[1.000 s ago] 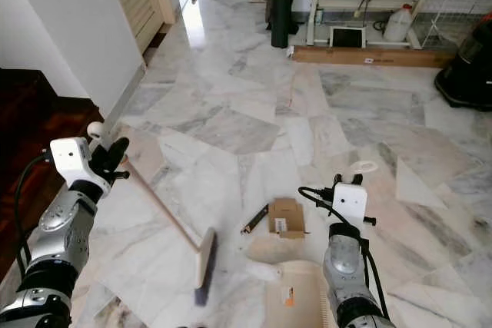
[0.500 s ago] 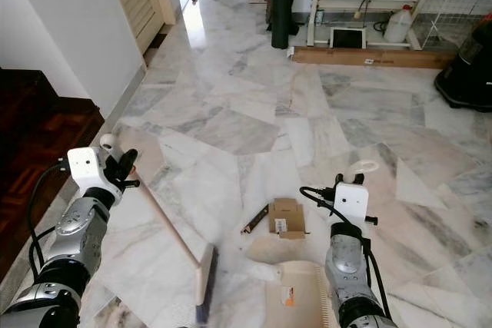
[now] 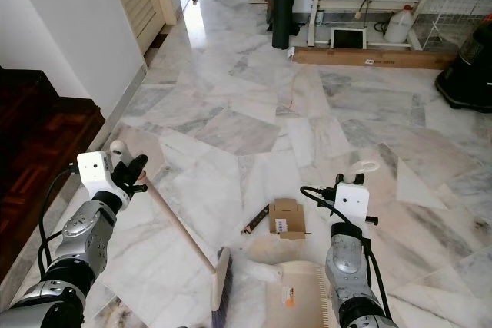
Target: Sweep floor
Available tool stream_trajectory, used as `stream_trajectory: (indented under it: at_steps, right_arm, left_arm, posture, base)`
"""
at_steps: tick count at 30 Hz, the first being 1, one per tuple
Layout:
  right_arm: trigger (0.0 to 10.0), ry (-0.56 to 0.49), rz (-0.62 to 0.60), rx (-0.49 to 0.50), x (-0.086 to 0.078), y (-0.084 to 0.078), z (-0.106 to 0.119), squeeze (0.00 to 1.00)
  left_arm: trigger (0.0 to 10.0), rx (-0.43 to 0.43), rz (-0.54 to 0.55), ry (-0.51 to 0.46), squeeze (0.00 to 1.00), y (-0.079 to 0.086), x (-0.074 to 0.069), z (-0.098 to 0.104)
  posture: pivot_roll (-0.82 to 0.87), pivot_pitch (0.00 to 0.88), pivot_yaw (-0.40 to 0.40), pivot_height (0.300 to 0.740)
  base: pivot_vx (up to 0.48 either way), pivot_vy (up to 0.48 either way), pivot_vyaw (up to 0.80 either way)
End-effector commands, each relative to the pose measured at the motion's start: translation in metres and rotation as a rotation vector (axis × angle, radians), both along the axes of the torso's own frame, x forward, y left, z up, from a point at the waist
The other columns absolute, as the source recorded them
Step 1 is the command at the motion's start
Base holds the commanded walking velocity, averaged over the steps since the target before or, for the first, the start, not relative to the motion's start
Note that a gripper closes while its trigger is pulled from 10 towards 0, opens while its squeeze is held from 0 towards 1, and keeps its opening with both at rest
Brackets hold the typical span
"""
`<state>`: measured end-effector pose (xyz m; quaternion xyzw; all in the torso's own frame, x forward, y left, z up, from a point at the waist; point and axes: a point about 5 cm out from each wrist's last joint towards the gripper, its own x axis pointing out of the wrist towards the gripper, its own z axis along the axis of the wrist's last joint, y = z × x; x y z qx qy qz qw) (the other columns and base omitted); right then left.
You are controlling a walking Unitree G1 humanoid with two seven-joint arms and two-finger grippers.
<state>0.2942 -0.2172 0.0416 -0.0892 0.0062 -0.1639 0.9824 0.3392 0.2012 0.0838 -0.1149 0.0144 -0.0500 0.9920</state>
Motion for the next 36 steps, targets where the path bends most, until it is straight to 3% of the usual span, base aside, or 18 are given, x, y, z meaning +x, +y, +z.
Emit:
stream_trajectory:
  at_steps: [1,17,36]
  right_arm:
    - [10.0,-0.015,0.001,0.005,0.004,0.001,0.004,0.0]
    - [10.0,-0.015,0.006,0.012,0.004,0.004,0.004,0.0]
    - [10.0,-0.025,0.005,0.023,0.008,0.004,0.007,0.0]
  left_arm:
    - [10.0,-0.021,0.004,0.006,0.0,0.004,0.001,0.0]
    - [10.0,-0.107,-0.029,-0.046,0.0,0.001,0.009,0.014]
    - [10.0,-0.271,-0.223,-0.012,0.0,-0.013,0.005,0.016]
  posture:
    - [0.03,0.035,0.073,0.74]
    - [0.04,0.015,0.076,0.74]
    - [0.05,0.01,0.073,0.74]
  base:
    - [0.0,0.0,0.0]
    - [0.0,0.0,0.0]
    - [0.0,0.0,0.0]
